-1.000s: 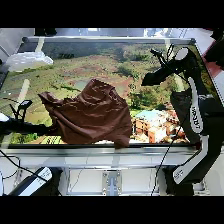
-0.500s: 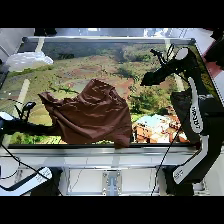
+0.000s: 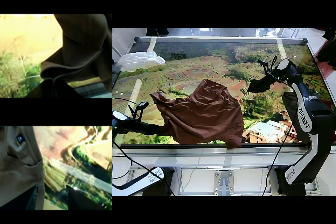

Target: Fold the shirts.

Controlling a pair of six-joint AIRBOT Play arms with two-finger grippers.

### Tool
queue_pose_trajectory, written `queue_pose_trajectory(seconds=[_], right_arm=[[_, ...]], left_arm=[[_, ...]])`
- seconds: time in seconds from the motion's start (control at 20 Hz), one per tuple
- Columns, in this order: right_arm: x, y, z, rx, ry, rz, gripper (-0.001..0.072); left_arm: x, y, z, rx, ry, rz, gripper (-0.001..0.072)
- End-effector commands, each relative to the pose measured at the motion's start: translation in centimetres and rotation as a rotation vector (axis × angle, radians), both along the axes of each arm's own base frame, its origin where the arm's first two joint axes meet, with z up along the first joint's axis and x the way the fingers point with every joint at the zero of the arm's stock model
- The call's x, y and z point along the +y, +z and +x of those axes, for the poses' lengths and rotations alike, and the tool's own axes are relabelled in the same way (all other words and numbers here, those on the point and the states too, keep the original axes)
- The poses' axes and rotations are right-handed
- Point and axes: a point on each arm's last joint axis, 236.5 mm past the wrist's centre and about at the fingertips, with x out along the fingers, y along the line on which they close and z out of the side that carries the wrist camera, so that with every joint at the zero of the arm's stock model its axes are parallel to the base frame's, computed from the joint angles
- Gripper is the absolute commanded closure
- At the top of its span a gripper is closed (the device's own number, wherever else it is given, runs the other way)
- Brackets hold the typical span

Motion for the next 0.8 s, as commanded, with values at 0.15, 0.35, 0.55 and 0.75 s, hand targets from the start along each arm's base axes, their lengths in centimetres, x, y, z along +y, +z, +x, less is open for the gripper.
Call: queue_pose_trajectory(seconds=[0.15,0.35,0.55,0.75], right_arm=[[2.0,-3.2,-0.7,0.185,-0.082,0.257,0.0241],[4.2,-5.3,-2.2,0.238,-0.026,0.252,0.0241],[6.7,-6.9,-3.7,0.283,0.027,0.241,0.0243],[9.3,-7.2,-6.6,0.335,0.134,0.210,0.0253]], left_arm=[[-0.1,0.0,-0.1,0.005,-0.002,-0.004,0.0697],[-0.1,0.0,-0.1,0.005,-0.002,-0.004,0.0697],[-0.2,0.0,-0.2,0.009,-0.003,-0.008,0.0697],[-0.3,0.0,-0.3,0.014,-0.005,-0.012,0.0696]])
